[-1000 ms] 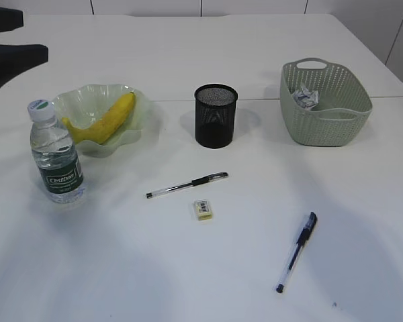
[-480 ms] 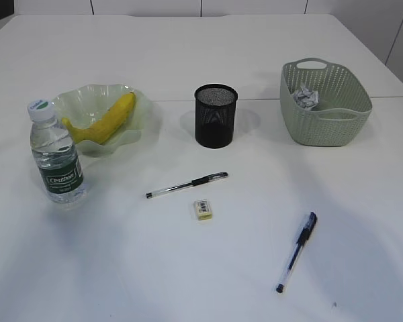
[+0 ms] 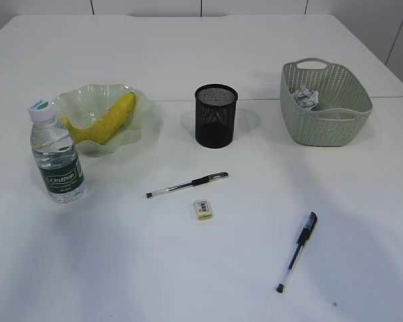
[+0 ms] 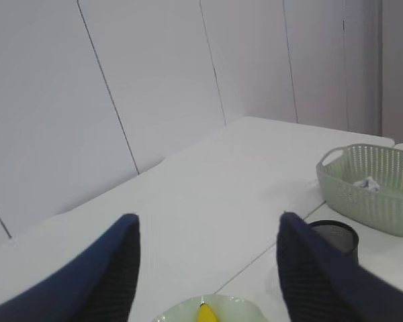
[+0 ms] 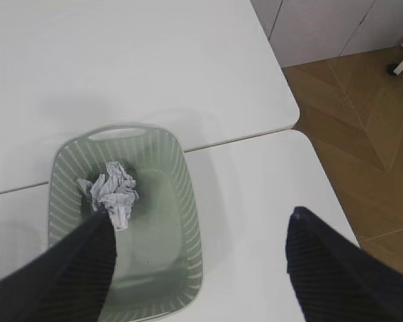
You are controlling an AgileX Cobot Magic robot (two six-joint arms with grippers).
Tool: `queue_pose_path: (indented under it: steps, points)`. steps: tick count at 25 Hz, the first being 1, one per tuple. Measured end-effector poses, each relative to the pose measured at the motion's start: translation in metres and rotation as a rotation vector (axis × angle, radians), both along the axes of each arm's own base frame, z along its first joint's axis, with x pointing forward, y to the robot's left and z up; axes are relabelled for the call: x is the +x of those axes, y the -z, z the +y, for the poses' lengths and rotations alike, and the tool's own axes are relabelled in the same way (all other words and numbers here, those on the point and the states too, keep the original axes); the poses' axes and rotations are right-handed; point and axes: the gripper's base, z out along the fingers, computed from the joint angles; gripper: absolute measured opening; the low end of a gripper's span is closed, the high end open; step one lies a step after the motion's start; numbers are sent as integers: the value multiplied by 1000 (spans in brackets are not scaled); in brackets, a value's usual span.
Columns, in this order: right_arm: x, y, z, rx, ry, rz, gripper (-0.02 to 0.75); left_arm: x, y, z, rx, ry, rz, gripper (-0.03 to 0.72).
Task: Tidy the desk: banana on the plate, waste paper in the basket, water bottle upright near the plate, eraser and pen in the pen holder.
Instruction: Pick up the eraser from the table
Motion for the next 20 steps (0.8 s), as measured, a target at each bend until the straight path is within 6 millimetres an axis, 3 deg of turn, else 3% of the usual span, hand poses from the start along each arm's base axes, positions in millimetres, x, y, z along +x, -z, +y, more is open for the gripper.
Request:
queue_pose_path:
  steps: [9,16,20]
  points:
    - [-20,-28,7,90,-35,-70,587,-9,-8,-6,-16,64,-33,447]
    - [-22,-31,14,158,-70,-78,586,-5,-8,0,-89,-22,34,447]
    - [-22,-32,16,175,-82,-83,586,-1,-26,6,-192,-91,57,447]
